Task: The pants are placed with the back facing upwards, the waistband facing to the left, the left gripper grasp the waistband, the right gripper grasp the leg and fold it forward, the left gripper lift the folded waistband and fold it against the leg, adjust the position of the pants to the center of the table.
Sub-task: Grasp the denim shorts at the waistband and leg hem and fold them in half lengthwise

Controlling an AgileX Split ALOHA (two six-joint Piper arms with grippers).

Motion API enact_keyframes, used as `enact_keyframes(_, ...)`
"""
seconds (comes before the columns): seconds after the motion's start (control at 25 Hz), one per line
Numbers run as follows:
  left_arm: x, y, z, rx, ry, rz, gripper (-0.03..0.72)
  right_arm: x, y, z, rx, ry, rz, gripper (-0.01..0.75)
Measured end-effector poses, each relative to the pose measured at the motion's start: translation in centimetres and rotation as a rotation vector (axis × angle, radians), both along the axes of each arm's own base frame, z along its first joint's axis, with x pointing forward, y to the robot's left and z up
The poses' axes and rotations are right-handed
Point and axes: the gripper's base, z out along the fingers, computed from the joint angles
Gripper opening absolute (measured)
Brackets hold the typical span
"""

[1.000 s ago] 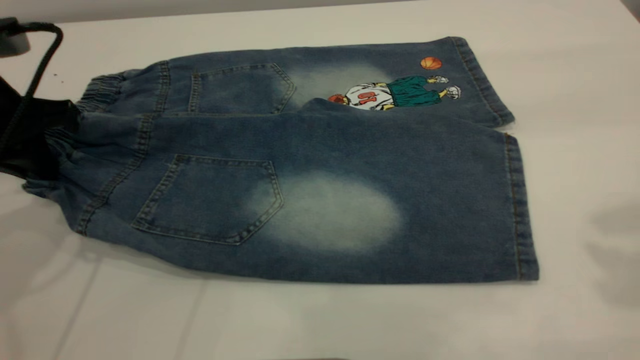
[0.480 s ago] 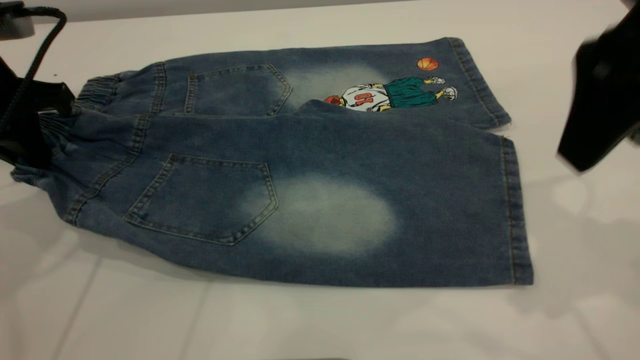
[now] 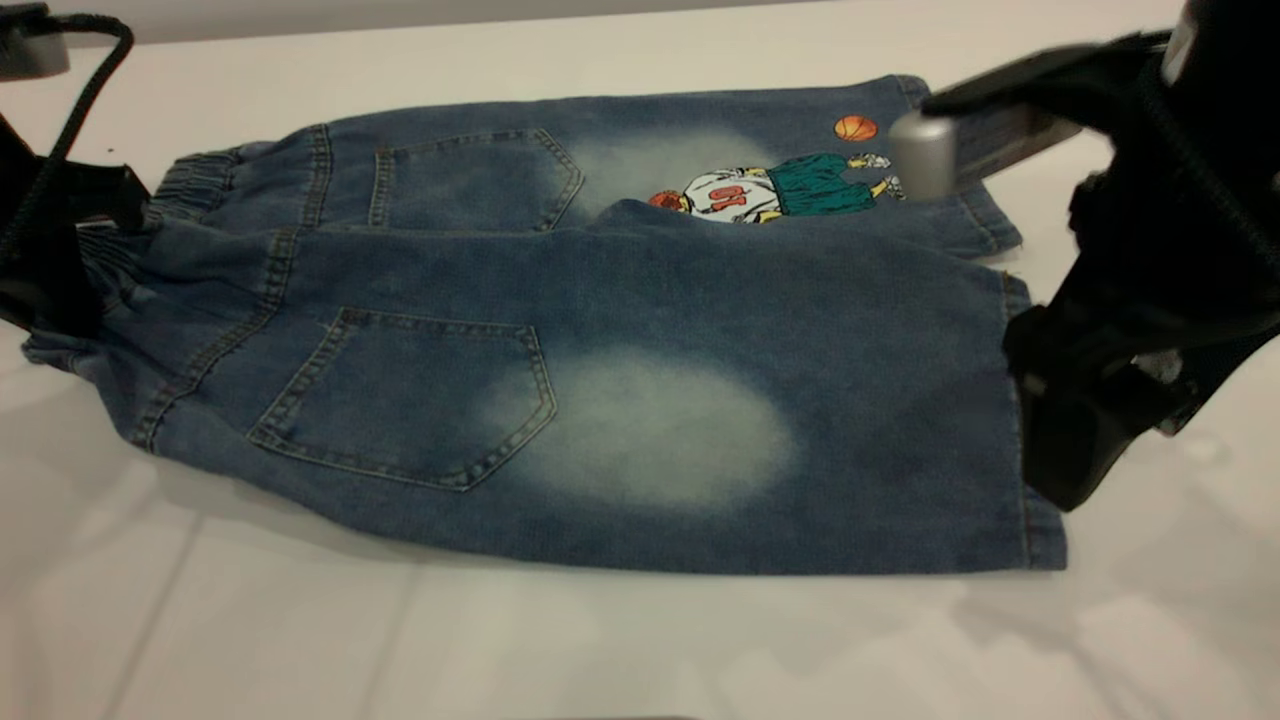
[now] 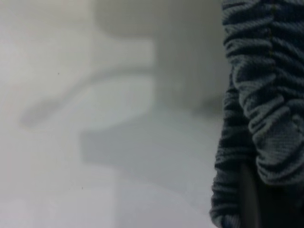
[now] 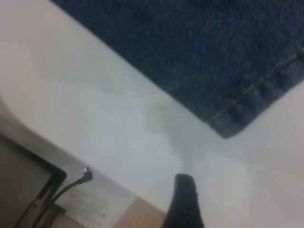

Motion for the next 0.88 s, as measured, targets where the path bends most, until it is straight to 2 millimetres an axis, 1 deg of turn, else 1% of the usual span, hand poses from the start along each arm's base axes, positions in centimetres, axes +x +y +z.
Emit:
enact_keyframes(0.16,0.0,0.0,0.0,-0.001,0.001,0.001,0.046,0.1,0.1,-1.8,-0.018,0.031,-0.002,0.498)
enact_keyframes(0.32,0.0,0.0,0.0,-0.001,0.005,0.001,0.046,0.0,0.7,-3.3,-0.029,0.039,0.014,0.497)
enact_keyframes(0.56,-0.1,0.0,0.0,-0.001,0.007,0.001,0.046,0.8,1.6,-4.7,-0.014,-0.047,0.034,0.497)
enact_keyframes(0.72,-0.1,0.0,0.0,-0.002,0.007,0.003,0.046,0.9,1.6,-5.2,-0.018,-0.055,0.038,0.497)
enact_keyframes(0.88,-0.1,0.0,0.0,-0.003,0.007,0.004,0.046,0.8,1.5,-6.3,-0.032,-0.029,0.038,0.497)
